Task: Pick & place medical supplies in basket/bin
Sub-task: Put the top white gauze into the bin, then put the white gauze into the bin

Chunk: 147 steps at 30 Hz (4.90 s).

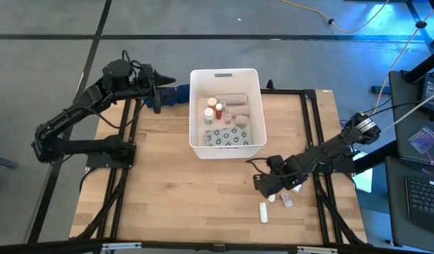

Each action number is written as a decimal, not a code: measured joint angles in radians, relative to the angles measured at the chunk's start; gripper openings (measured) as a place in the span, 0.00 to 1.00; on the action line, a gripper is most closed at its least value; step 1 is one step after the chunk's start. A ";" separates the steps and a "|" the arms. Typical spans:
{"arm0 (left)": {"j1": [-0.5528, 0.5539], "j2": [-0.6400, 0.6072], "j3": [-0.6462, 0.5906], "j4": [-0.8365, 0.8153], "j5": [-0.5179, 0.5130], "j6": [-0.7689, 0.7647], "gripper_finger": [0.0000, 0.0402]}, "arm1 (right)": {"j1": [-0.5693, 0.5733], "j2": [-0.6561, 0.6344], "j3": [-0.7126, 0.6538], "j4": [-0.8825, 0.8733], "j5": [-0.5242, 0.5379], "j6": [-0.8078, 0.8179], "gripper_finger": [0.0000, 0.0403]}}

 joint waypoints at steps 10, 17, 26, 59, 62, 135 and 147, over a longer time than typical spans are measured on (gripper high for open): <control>0.000 0.000 0.000 -0.009 0.001 0.000 0.65 | 0.025 -0.007 -0.282 0.305 0.000 0.103 0.64; 0.000 0.002 0.000 -0.011 0.000 0.000 0.65 | 0.023 0.001 -0.363 0.376 -0.032 0.110 0.58; 0.000 0.003 0.000 -0.010 -0.002 0.026 0.65 | 0.002 0.016 -0.423 0.498 -0.045 0.098 0.34; 0.000 0.004 0.000 0.029 -0.008 0.026 0.65 | -0.762 -0.143 0.516 0.315 0.117 -1.881 0.08; 0.000 0.004 0.000 0.028 -0.008 0.021 0.65 | -0.862 -0.017 0.585 0.226 0.086 -2.076 0.08; 0.000 0.004 0.000 0.005 0.001 0.027 0.65 | -0.391 0.225 1.013 -0.470 0.180 -0.992 0.53; 0.000 0.003 0.000 -0.004 0.001 0.027 0.65 | 0.039 0.240 0.547 -0.317 0.054 -0.166 0.45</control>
